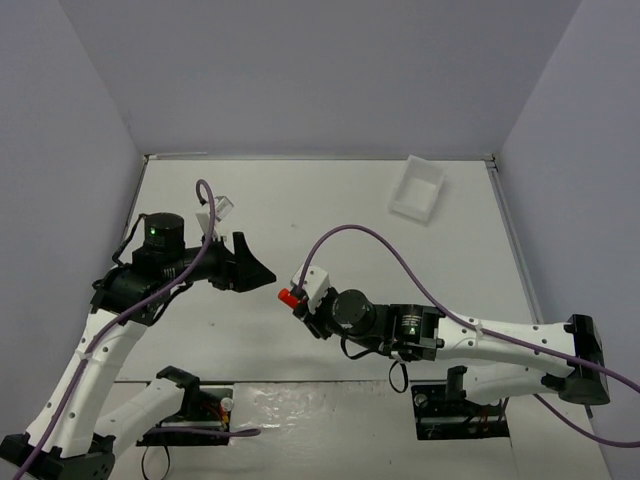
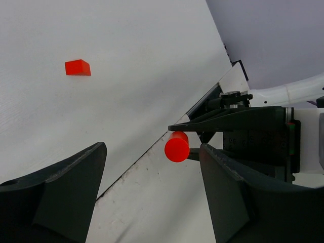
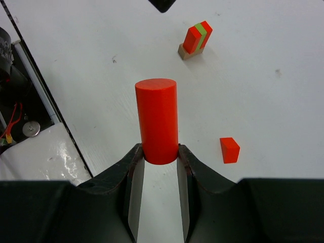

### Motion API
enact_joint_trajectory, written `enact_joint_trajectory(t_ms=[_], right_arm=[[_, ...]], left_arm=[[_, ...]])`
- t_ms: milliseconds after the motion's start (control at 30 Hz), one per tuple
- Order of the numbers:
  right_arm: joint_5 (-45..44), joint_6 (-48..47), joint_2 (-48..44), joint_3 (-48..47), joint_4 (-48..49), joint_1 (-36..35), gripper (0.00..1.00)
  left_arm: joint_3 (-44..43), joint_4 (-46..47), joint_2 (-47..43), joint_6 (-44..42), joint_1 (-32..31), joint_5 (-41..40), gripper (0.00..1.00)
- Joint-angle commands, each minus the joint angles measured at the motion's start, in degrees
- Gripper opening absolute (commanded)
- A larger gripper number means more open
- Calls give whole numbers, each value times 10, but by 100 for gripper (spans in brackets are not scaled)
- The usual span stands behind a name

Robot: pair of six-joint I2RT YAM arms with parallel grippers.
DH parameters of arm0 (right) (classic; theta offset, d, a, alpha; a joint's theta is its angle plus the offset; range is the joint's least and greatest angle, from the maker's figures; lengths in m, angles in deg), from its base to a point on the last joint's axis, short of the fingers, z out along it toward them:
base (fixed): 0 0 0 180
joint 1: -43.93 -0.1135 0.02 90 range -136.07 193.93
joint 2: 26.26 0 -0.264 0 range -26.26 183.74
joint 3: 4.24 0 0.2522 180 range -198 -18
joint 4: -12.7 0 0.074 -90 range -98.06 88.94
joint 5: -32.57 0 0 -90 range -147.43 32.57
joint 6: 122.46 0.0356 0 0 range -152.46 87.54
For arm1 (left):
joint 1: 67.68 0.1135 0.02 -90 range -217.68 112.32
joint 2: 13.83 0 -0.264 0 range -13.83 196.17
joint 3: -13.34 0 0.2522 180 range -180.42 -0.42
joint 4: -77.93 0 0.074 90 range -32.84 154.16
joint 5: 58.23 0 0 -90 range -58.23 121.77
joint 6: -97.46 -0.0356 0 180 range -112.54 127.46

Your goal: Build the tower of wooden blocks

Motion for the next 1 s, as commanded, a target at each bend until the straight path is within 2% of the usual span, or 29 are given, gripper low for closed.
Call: enact_joint_trajectory(t_ms=[0,300,533,767,967], right_arm=[[9,-10,6,-35,63,12,0],[29,-13,14,-55,78,28,0],[36,-13,22,-61,85,34,0],[36,-11,19,-55,92,43,0],[33,-7,7,-47,99,57,0]], left_arm=[[-28,55,6,1,-24,0,70],[-25,54,20,-9,-59,-43,70],[-24,81,35,-3,-62,-35,69],[-24,93,49,1,-72,-19,56],[-24,92,57,2,-76,-13,55]])
